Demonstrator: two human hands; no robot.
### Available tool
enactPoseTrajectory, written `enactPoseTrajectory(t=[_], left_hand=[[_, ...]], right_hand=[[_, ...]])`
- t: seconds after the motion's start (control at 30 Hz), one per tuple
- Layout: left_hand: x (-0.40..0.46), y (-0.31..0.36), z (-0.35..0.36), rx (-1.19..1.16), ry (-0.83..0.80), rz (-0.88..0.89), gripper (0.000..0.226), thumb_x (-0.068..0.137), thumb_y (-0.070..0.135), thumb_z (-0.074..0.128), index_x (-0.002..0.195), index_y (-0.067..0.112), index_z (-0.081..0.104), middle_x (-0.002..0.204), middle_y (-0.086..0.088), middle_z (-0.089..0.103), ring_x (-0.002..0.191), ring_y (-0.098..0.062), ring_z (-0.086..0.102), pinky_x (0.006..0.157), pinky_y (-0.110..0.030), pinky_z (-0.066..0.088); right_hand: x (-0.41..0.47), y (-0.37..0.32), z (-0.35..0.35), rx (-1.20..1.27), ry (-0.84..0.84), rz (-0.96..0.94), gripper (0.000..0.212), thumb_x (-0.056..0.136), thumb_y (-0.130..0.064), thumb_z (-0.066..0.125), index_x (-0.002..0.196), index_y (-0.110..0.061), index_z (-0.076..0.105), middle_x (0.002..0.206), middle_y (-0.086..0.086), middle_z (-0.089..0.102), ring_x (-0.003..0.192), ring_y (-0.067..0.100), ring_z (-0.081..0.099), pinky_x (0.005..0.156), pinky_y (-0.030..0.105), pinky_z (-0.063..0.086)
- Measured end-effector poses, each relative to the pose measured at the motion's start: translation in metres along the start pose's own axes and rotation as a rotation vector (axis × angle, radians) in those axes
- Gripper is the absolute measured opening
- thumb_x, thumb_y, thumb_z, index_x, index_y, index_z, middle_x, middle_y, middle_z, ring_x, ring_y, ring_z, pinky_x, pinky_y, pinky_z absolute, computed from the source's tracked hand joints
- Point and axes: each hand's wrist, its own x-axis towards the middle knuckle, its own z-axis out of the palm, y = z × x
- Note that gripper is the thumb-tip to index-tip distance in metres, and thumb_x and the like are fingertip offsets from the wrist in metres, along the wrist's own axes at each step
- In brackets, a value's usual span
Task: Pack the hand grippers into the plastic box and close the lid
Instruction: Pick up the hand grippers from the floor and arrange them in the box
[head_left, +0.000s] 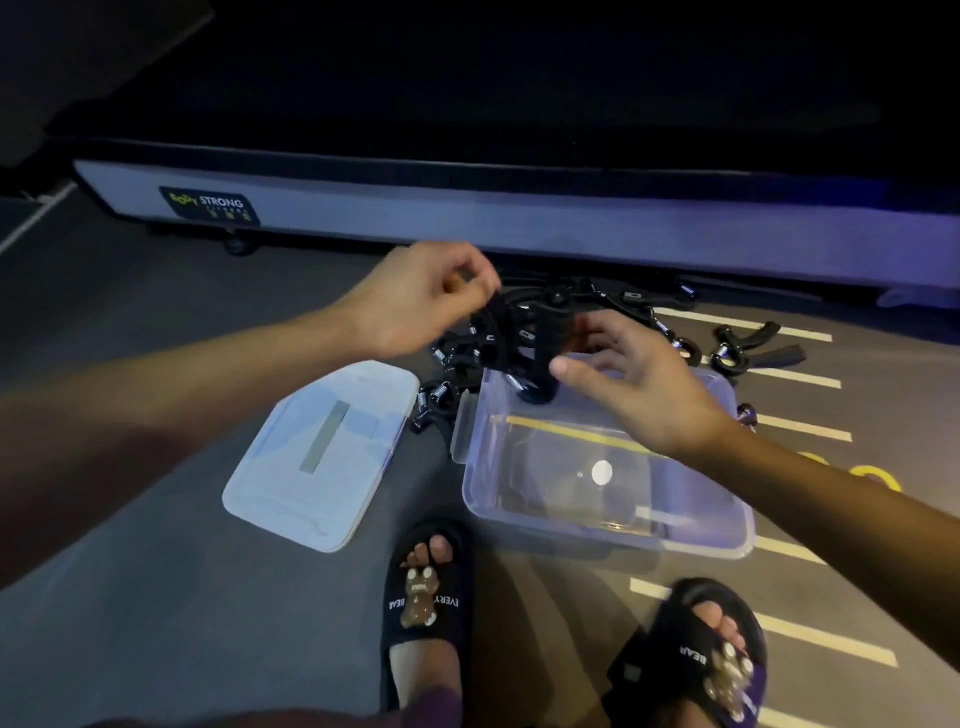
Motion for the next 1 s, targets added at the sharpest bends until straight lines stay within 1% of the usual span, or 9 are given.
enactPoseTrajectory(t=[0.1, 0.27, 0.4, 0.5, 0.6, 0.77, 0.83, 0.9, 1.0], left_hand=[[0.003, -0.001, 0.013, -0.157, -0.118, -0.079, 0.016, 0.102, 0.032, 0.057, 0.101, 0.02, 0.068, 0.076, 0.004, 0.068, 0.064, -0.012, 0.06, 0.065, -0.027, 0.049], [0.018, -0.03, 0.019, -0.098, -0.378, -0.142, 0.02, 0.102, 0.027, 0.058, 0.117, 0.016, 0.064, 0.089, -0.004, 0.076, 0.067, -0.013, 0.06, 0.067, -0.028, 0.053], [0.025, -0.095, 0.037, 0.113, -0.303, -0.271, 0.009, 0.096, 0.016, 0.065, 0.099, 0.024, 0.068, 0.087, 0.003, 0.074, 0.065, -0.003, 0.064, 0.063, -0.015, 0.049], [0.015, -0.146, 0.069, 0.157, -0.376, -0.456, 0.018, 0.093, 0.01, 0.065, 0.083, 0.024, 0.07, 0.087, -0.003, 0.074, 0.072, -0.021, 0.069, 0.065, -0.023, 0.055], [0.007, -0.172, 0.103, 0.165, -0.316, -0.56, 0.005, 0.09, 0.019, 0.069, 0.087, 0.016, 0.073, 0.091, -0.004, 0.073, 0.09, -0.029, 0.071, 0.08, -0.03, 0.053], [0.006, -0.186, 0.149, -0.056, -0.102, -0.783, 0.02, 0.089, 0.036, 0.072, 0.098, 0.019, 0.07, 0.085, -0.005, 0.07, 0.075, -0.025, 0.064, 0.079, -0.032, 0.055], [0.008, -0.19, 0.161, -0.103, -0.044, -0.843, 0.019, 0.092, 0.028, 0.068, 0.104, 0.014, 0.068, 0.077, -0.004, 0.066, 0.069, -0.024, 0.06, 0.074, -0.03, 0.052], [0.011, -0.188, 0.167, -0.067, -0.009, -0.851, 0.016, 0.096, 0.023, 0.061, 0.106, 0.012, 0.064, 0.085, -0.007, 0.063, 0.08, -0.026, 0.058, 0.082, -0.034, 0.051], [0.019, -0.189, 0.168, -0.047, 0.01, -0.888, 0.019, 0.095, 0.031, 0.064, 0.088, 0.014, 0.057, 0.076, -0.005, 0.065, 0.08, -0.028, 0.064, 0.081, -0.036, 0.054]], right_hand=[[0.003, 0.01, -0.002, 0.091, 0.067, 0.036, 0.007, 0.09, -0.021, 0.069, 0.092, -0.022, 0.063, 0.087, 0.005, 0.068, 0.08, 0.016, 0.066, 0.068, 0.032, 0.056], [0.015, 0.039, -0.012, 0.099, 0.008, 0.135, 0.011, 0.093, -0.015, 0.062, 0.094, -0.004, 0.061, 0.078, 0.008, 0.064, 0.065, 0.012, 0.061, 0.059, 0.023, 0.053], [0.013, 0.087, 0.003, 0.035, -0.057, 0.329, 0.016, 0.095, -0.017, 0.06, 0.081, -0.009, 0.058, 0.063, 0.002, 0.061, 0.058, 0.018, 0.057, 0.059, 0.034, 0.051], [0.006, 0.126, 0.024, -0.027, -0.104, 0.449, 0.02, 0.097, -0.019, 0.058, 0.078, -0.011, 0.058, 0.067, 0.009, 0.061, 0.059, 0.019, 0.057, 0.058, 0.032, 0.051], [0.003, 0.156, 0.041, -0.041, -0.106, 0.542, 0.018, 0.097, -0.02, 0.058, 0.083, -0.008, 0.062, 0.066, 0.008, 0.062, 0.055, 0.013, 0.058, 0.06, 0.031, 0.052], [0.005, 0.181, 0.06, -0.085, -0.079, 0.617, 0.019, 0.097, -0.02, 0.057, 0.083, -0.01, 0.066, 0.063, 0.005, 0.065, 0.047, 0.002, 0.058, 0.052, 0.011, 0.044], [0.008, 0.19, 0.066, -0.013, -0.062, 0.647, 0.019, 0.098, -0.017, 0.057, 0.081, -0.014, 0.065, 0.065, 0.008, 0.066, 0.055, 0.014, 0.062, 0.064, 0.025, 0.054], [0.012, 0.195, 0.069, 0.047, -0.063, 0.679, 0.018, 0.098, -0.017, 0.056, 0.085, -0.015, 0.067, 0.073, 0.016, 0.07, 0.065, 0.028, 0.067, 0.074, 0.04, 0.059], [0.017, 0.203, 0.074, 0.083, -0.053, 0.734, 0.016, 0.098, -0.018, 0.056, 0.09, -0.012, 0.067, 0.073, 0.016, 0.07, 0.068, 0.029, 0.067, 0.076, 0.048, 0.06]])
